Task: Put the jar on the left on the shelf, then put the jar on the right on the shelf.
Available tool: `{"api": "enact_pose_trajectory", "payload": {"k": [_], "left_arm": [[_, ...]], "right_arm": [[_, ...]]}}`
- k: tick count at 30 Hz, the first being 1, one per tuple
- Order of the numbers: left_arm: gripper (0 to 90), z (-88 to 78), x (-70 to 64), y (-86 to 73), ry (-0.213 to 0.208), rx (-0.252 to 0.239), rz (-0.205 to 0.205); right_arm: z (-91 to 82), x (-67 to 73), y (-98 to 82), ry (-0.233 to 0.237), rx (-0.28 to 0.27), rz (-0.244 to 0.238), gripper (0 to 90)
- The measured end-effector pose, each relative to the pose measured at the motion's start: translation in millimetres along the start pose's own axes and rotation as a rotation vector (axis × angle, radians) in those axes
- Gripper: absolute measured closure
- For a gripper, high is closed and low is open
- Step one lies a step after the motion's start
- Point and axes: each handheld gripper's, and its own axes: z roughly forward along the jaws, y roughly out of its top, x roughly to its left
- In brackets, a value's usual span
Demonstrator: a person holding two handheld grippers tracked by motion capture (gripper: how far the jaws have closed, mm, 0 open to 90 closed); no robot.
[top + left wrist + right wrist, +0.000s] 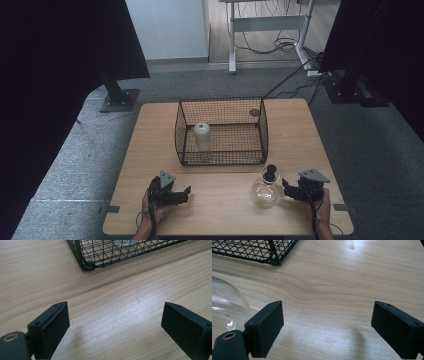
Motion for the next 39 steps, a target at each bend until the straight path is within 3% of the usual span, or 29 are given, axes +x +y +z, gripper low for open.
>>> {"api": "enact_pose_trajectory", "payload": {"k": [19, 39], "left_arm": [[7.0, 4.4, 2.7, -3.1, 0.018, 0.008, -0.006], [7.0, 8.1, 12.8, -5.6, 0.031, 0.015, -0.031]], "right_arm": [[-1.0, 2.7, -0.2, -0.015, -0.013, -0.021, 9.7], [-12.8, 4.2, 0.7, -0.004, -0.09, 0.021, 10.5]]}}
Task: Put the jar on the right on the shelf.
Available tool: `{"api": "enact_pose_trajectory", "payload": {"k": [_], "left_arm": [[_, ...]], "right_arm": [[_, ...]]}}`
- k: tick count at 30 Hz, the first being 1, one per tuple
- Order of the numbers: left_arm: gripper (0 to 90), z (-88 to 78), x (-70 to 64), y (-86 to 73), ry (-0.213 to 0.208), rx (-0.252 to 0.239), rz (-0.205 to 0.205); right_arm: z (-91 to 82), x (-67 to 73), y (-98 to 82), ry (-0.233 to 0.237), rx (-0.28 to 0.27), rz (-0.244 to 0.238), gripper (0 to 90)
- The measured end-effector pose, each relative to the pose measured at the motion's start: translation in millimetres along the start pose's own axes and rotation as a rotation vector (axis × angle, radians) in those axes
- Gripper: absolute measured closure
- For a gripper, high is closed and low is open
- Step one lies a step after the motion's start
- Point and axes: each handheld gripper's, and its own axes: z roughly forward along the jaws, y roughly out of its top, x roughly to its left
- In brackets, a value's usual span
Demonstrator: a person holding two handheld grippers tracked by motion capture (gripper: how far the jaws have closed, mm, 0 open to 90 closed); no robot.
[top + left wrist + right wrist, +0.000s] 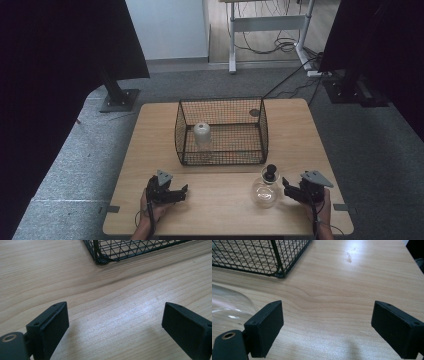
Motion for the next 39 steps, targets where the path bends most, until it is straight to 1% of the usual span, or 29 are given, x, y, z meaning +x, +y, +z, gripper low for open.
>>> {"api": "enact_pose_trajectory", "payload": {"k": [5, 15, 23, 30, 39], "left_arm": [[6.9, 1.0, 0.2, -0.4, 0.001, 0.002, 0.0], [6.9, 1.5, 2.2, -1.0, 0.006, 0.003, -0.005], [7.0, 1.9, 1.9, -0.7, 0.006, 0.006, -0.004], [7.0, 2.2, 1.8, -0.6, 0.006, 0.009, -0.003], [6.9, 3.2, 2.0, -0.1, 0.003, 0.017, -0.004]], "right_arm": [[-9.2, 0.6, 2.3, 0.01, -0.026, 0.01, 10.8], [-19.6, 5.3, 5.3, 0.021, -0.05, -0.003, 10.9], [-25.4, 11.2, 7.9, 0.031, -0.065, -0.02, 10.9], [-32.4, 13.1, 9.0, 0.03, -0.075, -0.028, 11.0], [-43.1, 17.4, 11.0, 0.028, -0.089, -0.058, 11.1]]}}
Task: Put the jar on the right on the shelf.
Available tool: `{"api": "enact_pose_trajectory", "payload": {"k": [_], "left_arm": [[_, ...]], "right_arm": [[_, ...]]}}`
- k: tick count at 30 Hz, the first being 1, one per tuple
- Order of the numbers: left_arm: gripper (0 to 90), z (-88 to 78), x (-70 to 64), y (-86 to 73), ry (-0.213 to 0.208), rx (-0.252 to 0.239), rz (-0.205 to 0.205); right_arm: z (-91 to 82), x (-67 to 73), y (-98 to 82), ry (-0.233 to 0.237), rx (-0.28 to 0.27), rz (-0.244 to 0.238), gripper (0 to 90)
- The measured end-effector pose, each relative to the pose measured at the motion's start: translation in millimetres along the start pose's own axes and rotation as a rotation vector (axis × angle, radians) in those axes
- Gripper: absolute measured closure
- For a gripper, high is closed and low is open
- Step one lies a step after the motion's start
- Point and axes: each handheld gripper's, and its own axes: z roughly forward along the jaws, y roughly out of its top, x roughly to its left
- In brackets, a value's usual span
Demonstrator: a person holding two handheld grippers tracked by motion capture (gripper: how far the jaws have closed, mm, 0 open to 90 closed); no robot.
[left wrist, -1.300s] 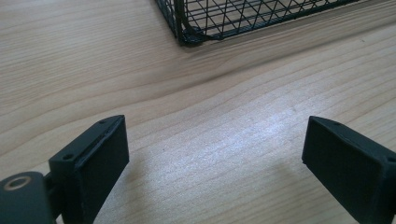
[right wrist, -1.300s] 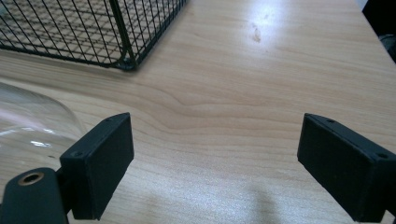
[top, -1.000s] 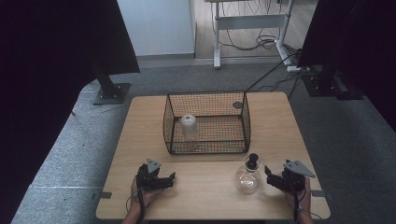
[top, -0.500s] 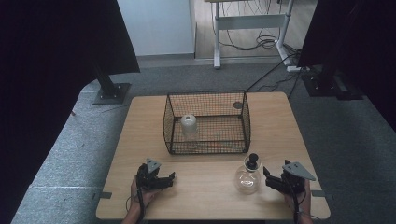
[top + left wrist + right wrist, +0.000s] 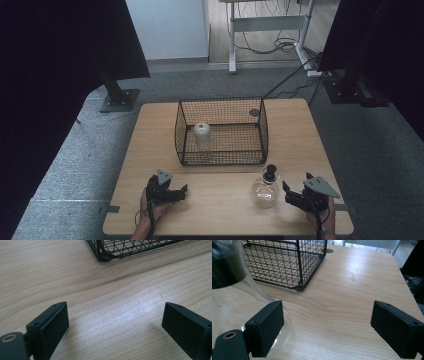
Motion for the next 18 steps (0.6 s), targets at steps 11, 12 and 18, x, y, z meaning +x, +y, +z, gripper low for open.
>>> {"api": "enact_pose_trajectory", "payload": {"k": [11, 12, 18], "left_arm": [[6.9, 0.2, -0.2, 0.1, 0.001, 0.003, 0.002], [6.9, 0.2, -0.2, 0.1, 0.001, 0.003, 0.003], [6.9, 0.5, 0.1, 0.2, -0.001, 0.005, -0.001]], "right_arm": [[-10.0, 3.6, 1.5, 0.028, -0.006, -0.006, 11.4], [-11.0, 3.4, 1.5, 0.032, -0.007, -0.005, 11.4], [-18.9, 5.6, 4.4, 0.051, -0.014, -0.014, 11.4]]}}
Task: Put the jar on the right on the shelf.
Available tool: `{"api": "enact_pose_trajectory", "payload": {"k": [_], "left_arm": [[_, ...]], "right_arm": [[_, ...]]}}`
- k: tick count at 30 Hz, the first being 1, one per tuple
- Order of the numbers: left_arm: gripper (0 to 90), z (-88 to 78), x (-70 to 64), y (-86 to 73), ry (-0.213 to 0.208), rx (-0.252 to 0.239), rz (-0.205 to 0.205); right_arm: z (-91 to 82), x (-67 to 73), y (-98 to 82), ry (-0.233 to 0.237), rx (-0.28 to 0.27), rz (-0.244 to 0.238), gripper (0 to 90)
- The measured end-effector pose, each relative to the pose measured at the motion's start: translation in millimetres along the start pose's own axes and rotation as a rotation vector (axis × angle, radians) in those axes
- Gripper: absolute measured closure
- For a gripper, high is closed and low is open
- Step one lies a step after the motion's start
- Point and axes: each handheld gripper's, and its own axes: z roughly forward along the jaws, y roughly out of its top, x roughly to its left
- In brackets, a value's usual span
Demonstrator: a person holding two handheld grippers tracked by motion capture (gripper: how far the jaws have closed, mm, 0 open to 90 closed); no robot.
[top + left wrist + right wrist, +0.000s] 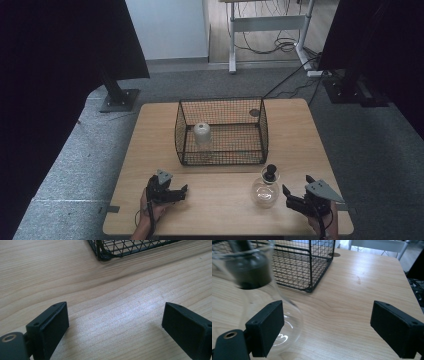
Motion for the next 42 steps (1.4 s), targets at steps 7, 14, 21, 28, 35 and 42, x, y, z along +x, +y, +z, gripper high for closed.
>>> {"api": "enact_pose_trajectory", "payload": {"k": [7, 14, 21, 28, 35, 42], "left_arm": [[6.7, 0.3, -0.4, 0.2, 0.004, 0.004, 0.003], [6.8, 0.5, -0.2, 0.2, 0.002, 0.006, 0.003], [6.8, 0.8, -0.2, 0.4, 0.002, 0.011, 0.005], [6.6, 1.1, -0.1, 0.5, 0.001, 0.016, 0.003], [6.6, 1.4, -0.2, 0.6, 0.002, 0.019, 0.004], [6.6, 0.8, -0.9, 0.4, 0.011, 0.012, 0.01]], "right_arm": [[-7.7, 5.6, 4.4, 0.028, -0.016, -0.011, 11.5], [-10.7, 13.3, 8.9, 0.053, -0.02, -0.039, 11.3], [-11.9, 19.0, 11.5, 0.078, -0.014, -0.055, 11.2], [-13.1, 24.5, 14.5, 0.1, -0.014, -0.076, 10.9], [-11.6, 28.7, 15.9, 0.113, -0.006, -0.089, 10.9], [-11.0, 32.0, 19.5, 0.12, -0.007, -0.095, 10.9]]}}
